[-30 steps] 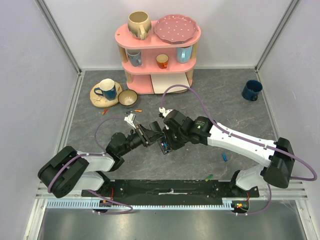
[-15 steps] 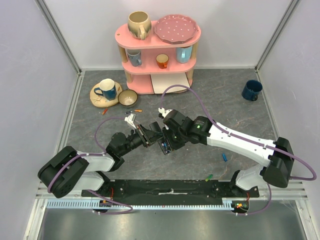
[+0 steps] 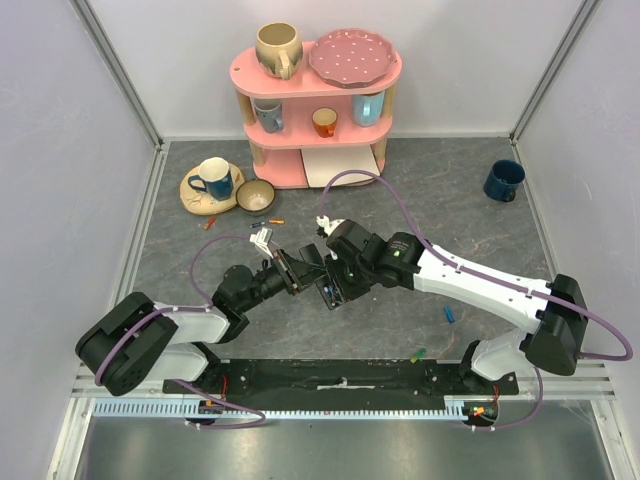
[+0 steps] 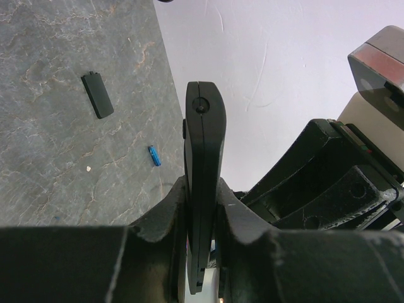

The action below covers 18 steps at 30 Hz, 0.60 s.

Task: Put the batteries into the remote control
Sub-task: Load the battery into the remote control.

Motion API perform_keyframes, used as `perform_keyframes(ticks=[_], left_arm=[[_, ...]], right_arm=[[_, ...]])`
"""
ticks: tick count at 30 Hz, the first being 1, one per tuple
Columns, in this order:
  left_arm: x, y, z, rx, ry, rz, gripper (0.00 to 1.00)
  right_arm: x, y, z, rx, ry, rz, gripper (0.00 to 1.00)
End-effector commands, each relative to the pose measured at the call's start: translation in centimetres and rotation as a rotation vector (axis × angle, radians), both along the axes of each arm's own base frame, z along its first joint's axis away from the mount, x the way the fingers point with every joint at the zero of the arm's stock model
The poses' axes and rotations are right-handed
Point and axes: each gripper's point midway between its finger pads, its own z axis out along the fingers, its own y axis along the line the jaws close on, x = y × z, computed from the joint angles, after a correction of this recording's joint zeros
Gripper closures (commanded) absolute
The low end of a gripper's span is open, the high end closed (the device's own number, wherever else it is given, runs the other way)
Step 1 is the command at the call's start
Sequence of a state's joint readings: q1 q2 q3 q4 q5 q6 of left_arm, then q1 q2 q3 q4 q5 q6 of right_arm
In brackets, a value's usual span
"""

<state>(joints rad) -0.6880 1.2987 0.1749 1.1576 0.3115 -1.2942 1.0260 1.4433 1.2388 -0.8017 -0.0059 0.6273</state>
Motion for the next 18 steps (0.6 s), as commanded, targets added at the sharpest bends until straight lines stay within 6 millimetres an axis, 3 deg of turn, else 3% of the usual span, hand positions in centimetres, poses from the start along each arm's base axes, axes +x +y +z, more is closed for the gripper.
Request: perform_keyframes(ticks=[1,18], left_arm=[[-2.25,-1.07,5.83,-0.153,-0.131,-0.117,0.98],[-2.38,-1.11,5.82,-0.177,-0.119,-0.125,0.98]], right_arm=[[2.33,-0.64,0.03,-0.045,-0.088,-0.038,0.71],[1.78,-0.06,0.55,-0.009,-0.072,-0.003,0.66]])
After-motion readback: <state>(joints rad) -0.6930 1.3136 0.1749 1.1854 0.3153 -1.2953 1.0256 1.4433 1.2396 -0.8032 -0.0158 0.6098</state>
